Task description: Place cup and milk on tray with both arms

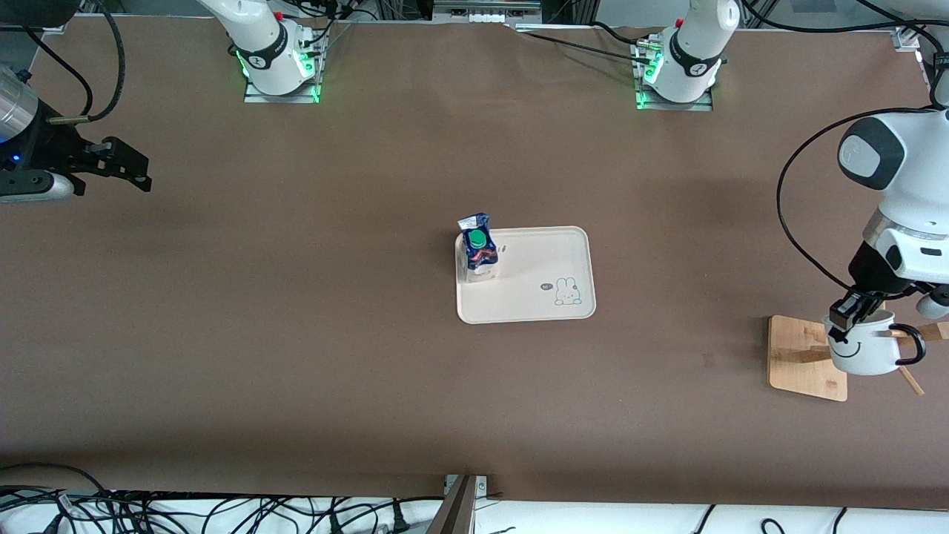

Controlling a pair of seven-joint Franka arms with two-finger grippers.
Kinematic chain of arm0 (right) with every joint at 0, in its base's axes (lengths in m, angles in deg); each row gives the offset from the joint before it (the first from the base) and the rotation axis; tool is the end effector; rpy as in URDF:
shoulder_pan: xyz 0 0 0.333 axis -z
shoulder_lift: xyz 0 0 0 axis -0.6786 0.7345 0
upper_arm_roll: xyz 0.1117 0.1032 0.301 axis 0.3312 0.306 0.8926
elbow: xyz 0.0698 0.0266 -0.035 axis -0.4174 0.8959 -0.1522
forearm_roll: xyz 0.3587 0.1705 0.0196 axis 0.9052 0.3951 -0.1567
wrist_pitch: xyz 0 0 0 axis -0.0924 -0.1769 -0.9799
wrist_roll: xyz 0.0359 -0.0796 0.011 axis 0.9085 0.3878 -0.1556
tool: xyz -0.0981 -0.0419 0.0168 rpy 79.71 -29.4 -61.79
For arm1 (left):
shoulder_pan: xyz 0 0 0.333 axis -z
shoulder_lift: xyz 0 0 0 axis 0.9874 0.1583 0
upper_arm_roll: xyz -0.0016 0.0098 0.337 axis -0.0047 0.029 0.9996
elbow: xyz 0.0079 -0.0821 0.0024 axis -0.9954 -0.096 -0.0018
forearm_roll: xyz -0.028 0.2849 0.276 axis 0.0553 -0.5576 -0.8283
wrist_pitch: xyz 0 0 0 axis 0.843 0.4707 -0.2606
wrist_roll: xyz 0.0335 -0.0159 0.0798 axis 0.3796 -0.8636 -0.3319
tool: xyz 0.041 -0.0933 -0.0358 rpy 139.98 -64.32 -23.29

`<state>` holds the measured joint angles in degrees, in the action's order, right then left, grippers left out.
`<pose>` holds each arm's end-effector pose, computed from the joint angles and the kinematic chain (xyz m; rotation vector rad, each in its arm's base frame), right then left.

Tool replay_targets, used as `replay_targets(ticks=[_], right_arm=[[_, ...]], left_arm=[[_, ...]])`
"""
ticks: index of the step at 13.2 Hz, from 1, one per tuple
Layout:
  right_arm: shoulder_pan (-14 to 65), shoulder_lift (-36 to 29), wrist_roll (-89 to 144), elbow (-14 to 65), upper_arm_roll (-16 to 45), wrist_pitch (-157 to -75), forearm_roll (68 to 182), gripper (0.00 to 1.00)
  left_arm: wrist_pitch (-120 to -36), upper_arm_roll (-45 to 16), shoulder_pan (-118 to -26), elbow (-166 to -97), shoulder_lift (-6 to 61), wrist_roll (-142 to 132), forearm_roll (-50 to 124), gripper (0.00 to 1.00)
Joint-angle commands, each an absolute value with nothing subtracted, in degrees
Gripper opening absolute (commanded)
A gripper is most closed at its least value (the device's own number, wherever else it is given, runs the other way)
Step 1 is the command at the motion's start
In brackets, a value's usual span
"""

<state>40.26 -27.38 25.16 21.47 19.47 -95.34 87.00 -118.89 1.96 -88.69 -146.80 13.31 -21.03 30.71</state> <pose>0.5617 0.0194 0.6148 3.1158 0.1345 0.0079 0.6395 0.0719 0.4392 2.8133 0.7740 0.8164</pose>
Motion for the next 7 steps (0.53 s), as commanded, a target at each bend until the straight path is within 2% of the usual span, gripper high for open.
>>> replay_targets(ticks=[1,7], right_arm=[[41.15,-27.85,25.53,21.05,20.09,-94.51,86.56,1.0],[41.33,-27.06,25.44,21.05,19.82,-96.44,86.57,1.0]], left_arm=[[-114.5,-0.17,-88.63,-145.95,11.1,-18.62,32.21,0.0],[-105.44,-9.21,-88.63,-145.95,6.08,-18.63,31.33,0.0]])
